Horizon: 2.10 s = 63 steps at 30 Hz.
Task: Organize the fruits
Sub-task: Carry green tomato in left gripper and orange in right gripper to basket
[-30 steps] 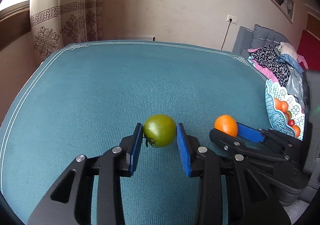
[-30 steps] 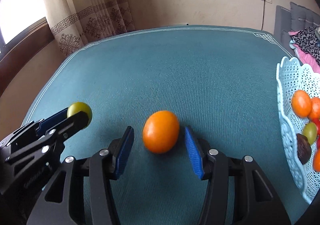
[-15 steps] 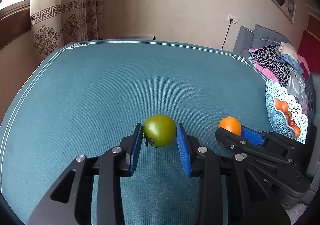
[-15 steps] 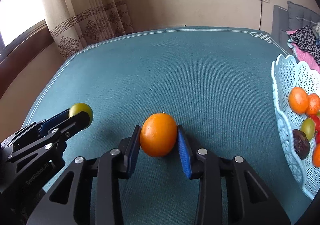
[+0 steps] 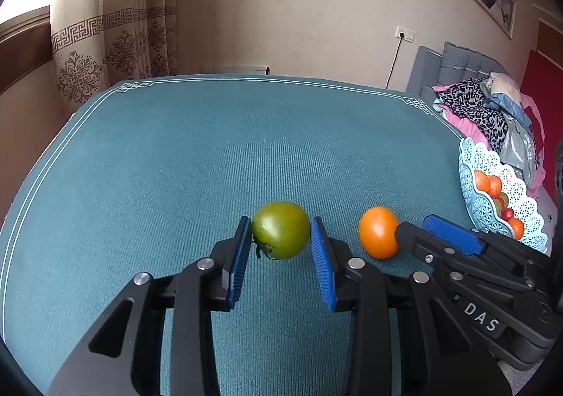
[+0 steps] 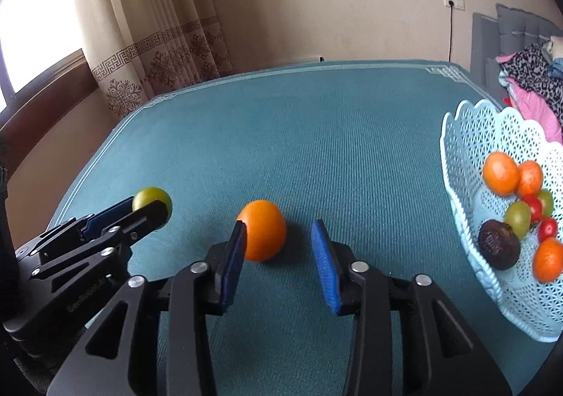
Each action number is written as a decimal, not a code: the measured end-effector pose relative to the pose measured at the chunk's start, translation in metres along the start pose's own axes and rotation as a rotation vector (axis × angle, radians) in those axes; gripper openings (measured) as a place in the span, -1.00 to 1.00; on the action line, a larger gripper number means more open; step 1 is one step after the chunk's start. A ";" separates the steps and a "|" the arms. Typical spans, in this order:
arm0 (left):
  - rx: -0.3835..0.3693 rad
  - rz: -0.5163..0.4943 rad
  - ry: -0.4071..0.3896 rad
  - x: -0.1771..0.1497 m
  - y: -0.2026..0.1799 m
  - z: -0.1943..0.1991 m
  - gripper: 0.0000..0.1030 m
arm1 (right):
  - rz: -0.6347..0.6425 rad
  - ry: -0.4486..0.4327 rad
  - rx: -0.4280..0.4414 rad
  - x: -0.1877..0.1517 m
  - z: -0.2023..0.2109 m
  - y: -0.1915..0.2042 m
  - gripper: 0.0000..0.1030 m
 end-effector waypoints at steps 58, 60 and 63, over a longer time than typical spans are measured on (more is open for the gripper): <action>-0.038 -0.156 -0.027 0.023 -0.099 0.030 -0.31 | -0.127 -0.225 -0.114 0.018 0.111 -0.109 -0.30; -0.050 -0.161 -0.023 0.023 -0.106 0.029 -0.31 | -0.148 -0.229 -0.131 0.017 0.116 -0.124 -0.30; -0.066 -0.172 -0.019 0.026 -0.117 0.027 -0.31 | -0.169 -0.235 -0.146 0.015 0.120 -0.140 -0.30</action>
Point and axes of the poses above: each gripper's, at about its wrist camera, not at the fingertips, and z roughly against the way its jaws point, y to its left, x to its top, the point moved 8 cm from there along -z, roughly the way its jaws point, and after that the axes turned 9 degrees about -z, right-handed, at the moved point
